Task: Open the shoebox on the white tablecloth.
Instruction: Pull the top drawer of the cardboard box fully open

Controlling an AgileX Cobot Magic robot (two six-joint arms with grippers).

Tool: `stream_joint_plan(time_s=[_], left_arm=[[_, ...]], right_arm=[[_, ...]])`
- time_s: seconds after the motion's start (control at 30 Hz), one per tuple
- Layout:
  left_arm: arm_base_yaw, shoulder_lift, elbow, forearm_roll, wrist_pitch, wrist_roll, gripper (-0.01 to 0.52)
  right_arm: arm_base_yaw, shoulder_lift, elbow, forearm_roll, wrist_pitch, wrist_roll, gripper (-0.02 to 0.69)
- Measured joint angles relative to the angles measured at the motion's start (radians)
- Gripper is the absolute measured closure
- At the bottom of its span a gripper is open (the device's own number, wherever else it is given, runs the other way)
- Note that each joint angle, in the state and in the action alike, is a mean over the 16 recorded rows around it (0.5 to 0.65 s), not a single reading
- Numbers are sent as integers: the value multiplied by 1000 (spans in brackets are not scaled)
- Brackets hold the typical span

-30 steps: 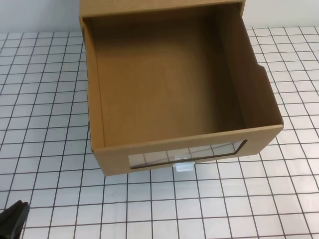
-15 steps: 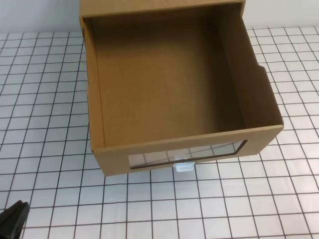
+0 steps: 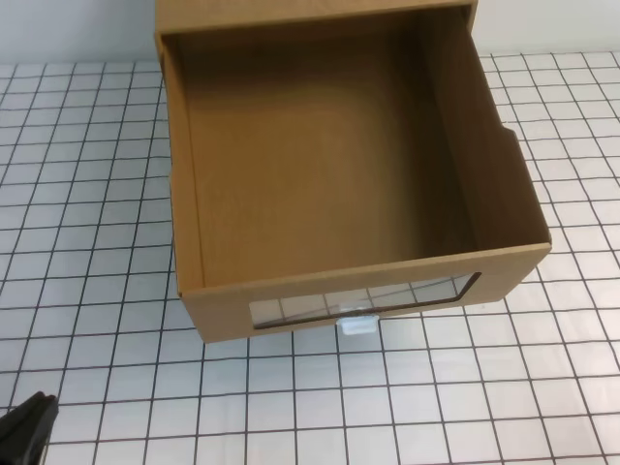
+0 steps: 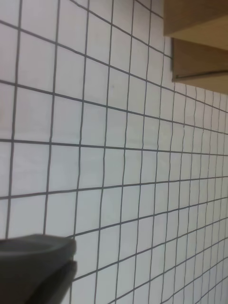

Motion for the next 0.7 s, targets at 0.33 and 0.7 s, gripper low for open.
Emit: stream_joint_plan(time_s=[0.33,0.7], left_arm=[[49,-59,0,24,-7,-17,519],[237,-235,0,91,83,-90,519]], right_arm=[[0,0,0,1,1,0,678],[0,0,0,2,2,0,678]])
